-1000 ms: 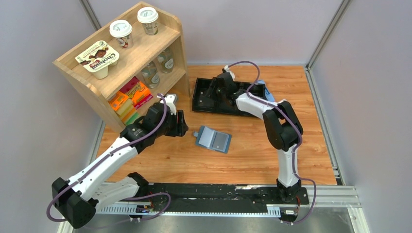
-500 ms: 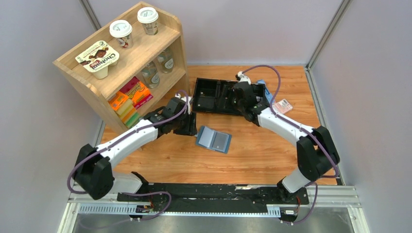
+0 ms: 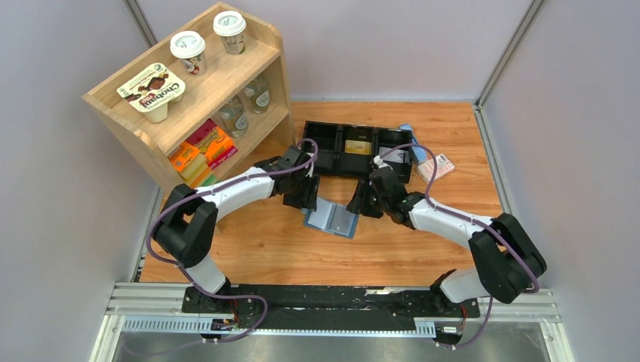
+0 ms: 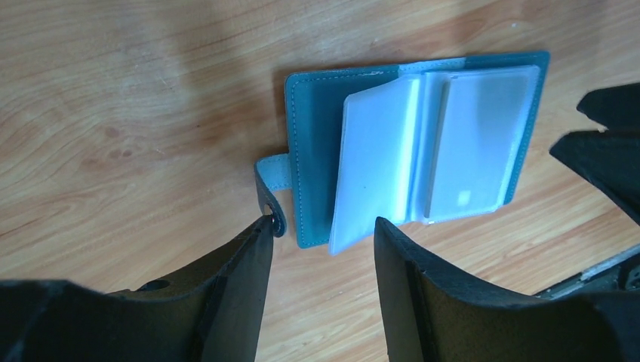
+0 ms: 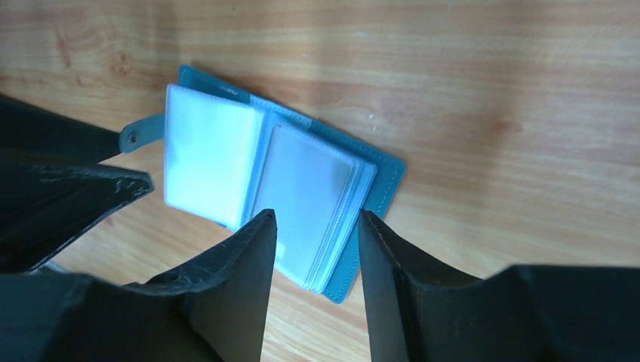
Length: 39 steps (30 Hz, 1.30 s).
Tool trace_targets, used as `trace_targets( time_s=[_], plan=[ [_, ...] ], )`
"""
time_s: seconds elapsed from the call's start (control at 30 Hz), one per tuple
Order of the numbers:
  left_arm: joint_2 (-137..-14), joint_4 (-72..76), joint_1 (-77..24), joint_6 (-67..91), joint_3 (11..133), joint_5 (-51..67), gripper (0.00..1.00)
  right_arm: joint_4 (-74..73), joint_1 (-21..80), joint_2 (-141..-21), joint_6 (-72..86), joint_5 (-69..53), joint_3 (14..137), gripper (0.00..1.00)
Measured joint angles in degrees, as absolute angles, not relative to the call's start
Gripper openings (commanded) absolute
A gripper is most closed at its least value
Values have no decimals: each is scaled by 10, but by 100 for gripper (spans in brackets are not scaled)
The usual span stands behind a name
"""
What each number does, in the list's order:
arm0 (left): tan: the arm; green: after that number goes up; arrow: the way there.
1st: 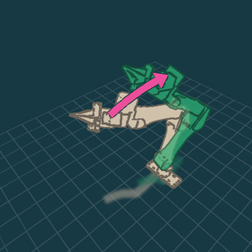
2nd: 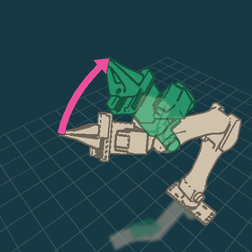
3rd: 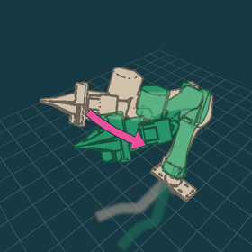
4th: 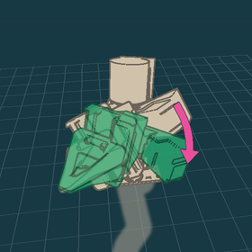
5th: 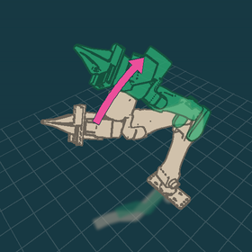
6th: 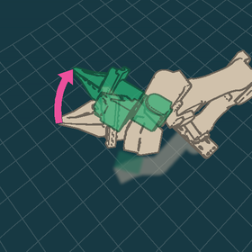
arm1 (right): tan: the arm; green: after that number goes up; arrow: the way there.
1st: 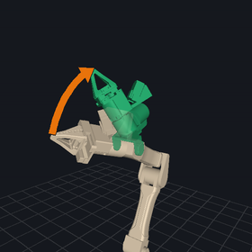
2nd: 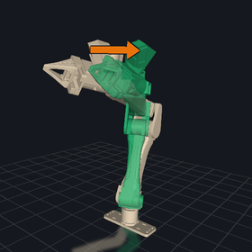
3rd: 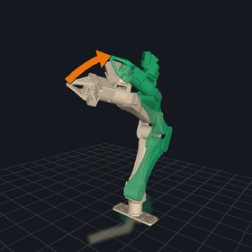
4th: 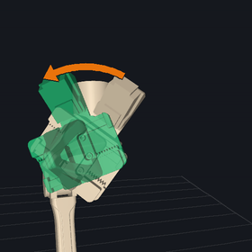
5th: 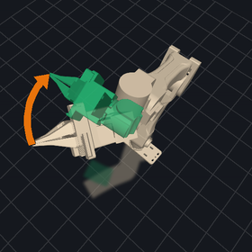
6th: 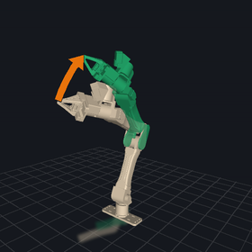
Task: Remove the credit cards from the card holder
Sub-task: Remove the credit card from the card holder.
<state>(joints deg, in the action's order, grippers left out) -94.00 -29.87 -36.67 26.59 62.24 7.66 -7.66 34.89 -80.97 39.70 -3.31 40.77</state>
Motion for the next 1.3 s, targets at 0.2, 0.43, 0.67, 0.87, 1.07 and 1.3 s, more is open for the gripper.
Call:
trace_targets(
  time_s=[0.2, 0.43, 0.67, 0.87, 1.07, 1.3],
  plan=[
    [-975, -300, -370, 264, 623, 76, 57, -57, 358, -818, 416, -56, 400, 45],
    [-982, -300, -382, 268, 622, 76, 49, -49, 360, -853, 420, -69, 400, 45],
    [-982, -297, -383, 281, 602, 76, 32, -48, 364, -865, 420, -78, 400, 43],
    [-982, -290, -383, 295, 587, 83, 23, -48, 368, -868, 419, -85, 404, 44],
    [-978, -278, -383, 308, 576, 88, 20, -65, 375, -863, 406, -70, 418, 53],
    [-967, -264, -385, 320, 559, 91, 19, -79, 378, -853, 381, -51, 450, 53]
  ],
)
